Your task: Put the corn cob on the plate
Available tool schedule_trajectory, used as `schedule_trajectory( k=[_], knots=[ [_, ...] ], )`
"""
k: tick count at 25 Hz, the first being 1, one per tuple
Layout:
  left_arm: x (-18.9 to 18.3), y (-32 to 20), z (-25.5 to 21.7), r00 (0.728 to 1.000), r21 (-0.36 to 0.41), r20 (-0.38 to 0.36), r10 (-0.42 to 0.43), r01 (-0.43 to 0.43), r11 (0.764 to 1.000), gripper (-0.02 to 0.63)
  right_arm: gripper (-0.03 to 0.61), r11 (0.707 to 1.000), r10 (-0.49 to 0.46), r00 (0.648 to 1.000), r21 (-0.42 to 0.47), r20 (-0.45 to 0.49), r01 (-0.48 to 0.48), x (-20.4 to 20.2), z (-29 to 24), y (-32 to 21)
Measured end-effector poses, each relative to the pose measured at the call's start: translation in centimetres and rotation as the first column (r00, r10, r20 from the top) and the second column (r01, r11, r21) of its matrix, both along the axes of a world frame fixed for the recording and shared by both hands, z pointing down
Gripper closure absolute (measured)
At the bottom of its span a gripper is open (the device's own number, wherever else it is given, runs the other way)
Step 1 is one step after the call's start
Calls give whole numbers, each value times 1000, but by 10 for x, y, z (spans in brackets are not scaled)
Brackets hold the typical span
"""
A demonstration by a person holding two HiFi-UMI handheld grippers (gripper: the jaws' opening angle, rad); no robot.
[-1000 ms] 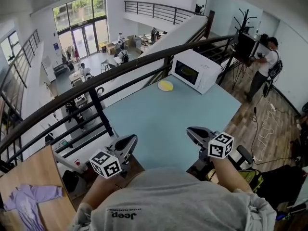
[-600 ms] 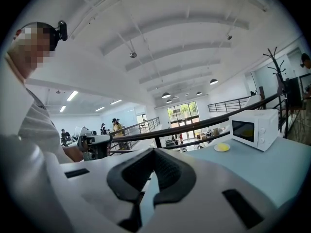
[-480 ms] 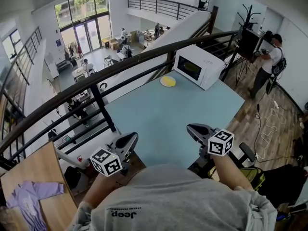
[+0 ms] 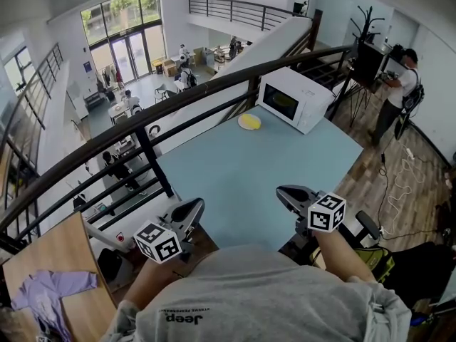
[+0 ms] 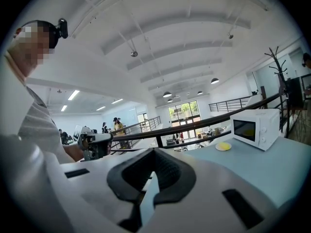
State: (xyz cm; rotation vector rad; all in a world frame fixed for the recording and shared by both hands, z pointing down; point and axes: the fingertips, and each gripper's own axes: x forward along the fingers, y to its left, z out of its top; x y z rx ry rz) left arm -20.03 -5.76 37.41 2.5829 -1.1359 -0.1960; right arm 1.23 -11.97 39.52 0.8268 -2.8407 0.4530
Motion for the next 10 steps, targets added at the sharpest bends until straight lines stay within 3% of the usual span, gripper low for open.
schedule_trajectory(
  k=[10],
  knots=[
    [1, 1, 1, 1000, -8, -4, 2, -2, 1000, 594, 563, 1000, -9, 1000, 0, -3, 9, -1, 1, 3]
  ],
)
